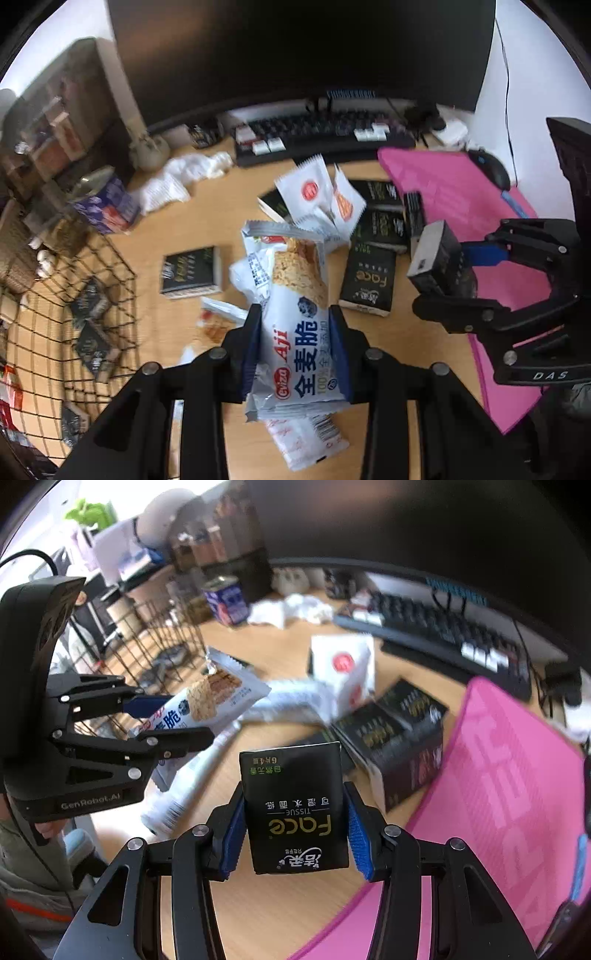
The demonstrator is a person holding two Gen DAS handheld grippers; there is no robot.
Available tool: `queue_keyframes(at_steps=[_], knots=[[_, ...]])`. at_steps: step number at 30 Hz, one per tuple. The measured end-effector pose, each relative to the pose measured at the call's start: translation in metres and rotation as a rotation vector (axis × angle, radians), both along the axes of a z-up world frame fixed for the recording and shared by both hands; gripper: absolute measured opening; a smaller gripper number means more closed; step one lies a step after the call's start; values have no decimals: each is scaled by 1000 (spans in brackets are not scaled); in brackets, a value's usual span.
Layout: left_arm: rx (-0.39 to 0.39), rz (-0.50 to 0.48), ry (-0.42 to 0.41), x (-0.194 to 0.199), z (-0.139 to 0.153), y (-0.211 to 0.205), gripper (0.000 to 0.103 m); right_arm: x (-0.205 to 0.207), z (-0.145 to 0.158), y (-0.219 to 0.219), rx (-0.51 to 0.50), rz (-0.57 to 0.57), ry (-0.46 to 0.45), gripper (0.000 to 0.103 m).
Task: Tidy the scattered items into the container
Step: 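Carry the biscuit bar and tissue pack over the basket and open both tools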
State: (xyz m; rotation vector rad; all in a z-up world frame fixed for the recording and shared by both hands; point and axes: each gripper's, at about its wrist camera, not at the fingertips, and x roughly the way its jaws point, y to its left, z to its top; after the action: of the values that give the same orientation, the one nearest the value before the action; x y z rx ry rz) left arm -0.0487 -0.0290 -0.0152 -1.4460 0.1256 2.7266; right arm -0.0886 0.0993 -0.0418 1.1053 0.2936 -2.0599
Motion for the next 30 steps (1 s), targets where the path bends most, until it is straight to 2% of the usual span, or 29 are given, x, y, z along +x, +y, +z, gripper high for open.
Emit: queue_keyframes(at_steps=[4,9,14,18,23,26,30], knots=[[1,44,60,21,28,-22,38,11,23,-23,-17,45,40,48],[-22,152,134,56,60,-68,38,27,54,-77,-48,148,91,47],[-37,303,174,93,78,-130,38,49,83,-150,-80,288,133,47],[-43,392,180,119,81,-168,38,69,97,-215,-88,396,147,47],[-33,457,179,131,76,-201,38,83,91,-260,-102,466,124,47],[-15,458,167,126,69,-208,38,87,77,-270,-64,483,115,47],[-14,451,153,122,62,-208,38,83,70,-266,-63,470,103,47]])
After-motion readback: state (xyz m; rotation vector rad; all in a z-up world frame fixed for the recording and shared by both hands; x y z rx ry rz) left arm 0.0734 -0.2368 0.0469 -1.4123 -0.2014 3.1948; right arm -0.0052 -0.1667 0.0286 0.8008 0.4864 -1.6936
